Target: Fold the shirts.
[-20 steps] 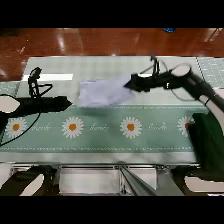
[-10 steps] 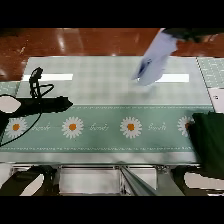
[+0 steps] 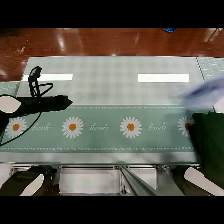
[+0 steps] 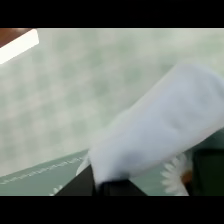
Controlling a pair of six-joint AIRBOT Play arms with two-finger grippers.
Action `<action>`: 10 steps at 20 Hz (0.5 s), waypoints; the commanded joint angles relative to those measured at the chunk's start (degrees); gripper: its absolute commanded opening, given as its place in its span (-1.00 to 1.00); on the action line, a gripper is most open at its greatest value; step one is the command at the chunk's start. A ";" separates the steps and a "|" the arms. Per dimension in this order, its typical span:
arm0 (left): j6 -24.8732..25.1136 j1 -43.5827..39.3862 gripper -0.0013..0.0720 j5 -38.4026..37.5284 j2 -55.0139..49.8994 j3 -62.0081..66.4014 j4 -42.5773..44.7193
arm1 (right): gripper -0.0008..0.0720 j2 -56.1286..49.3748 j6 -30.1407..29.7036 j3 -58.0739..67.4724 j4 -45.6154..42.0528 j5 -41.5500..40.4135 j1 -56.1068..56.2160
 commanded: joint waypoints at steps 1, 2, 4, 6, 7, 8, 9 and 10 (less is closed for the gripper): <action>0.00 -0.02 -0.92 1.81 0.02 0.00 -0.02 | -0.93 8.96 0.26 -11.30 -12.13 5.84 -9.29; 0.00 -0.02 -0.92 2.19 0.00 0.00 -0.02 | -0.93 12.22 0.02 -16.33 -15.26 5.88 -11.98; 0.00 -0.02 -0.92 2.69 0.00 0.00 -0.02 | -0.93 18.03 -0.92 -25.79 -22.10 5.88 -17.18; 0.00 -0.02 -0.92 3.19 0.00 0.00 -0.72 | -0.93 23.45 -0.94 -35.39 -29.42 5.86 -22.97; 0.02 -0.02 -0.92 3.61 0.00 0.00 -1.53 | -0.93 25.66 0.31 -39.21 -31.04 5.86 -25.42; 0.04 -0.02 -0.92 3.87 0.00 0.00 -2.38 | -0.93 27.98 0.42 -42.62 -31.01 5.70 -26.82; 0.04 -0.02 -0.92 3.89 0.00 0.00 -2.60 | -0.92 29.99 0.46 -45.64 -32.59 5.33 -27.52; 0.04 -0.13 -0.92 3.87 0.00 0.00 -2.58 | -0.91 30.91 1.22 -47.63 -35.65 5.29 -27.43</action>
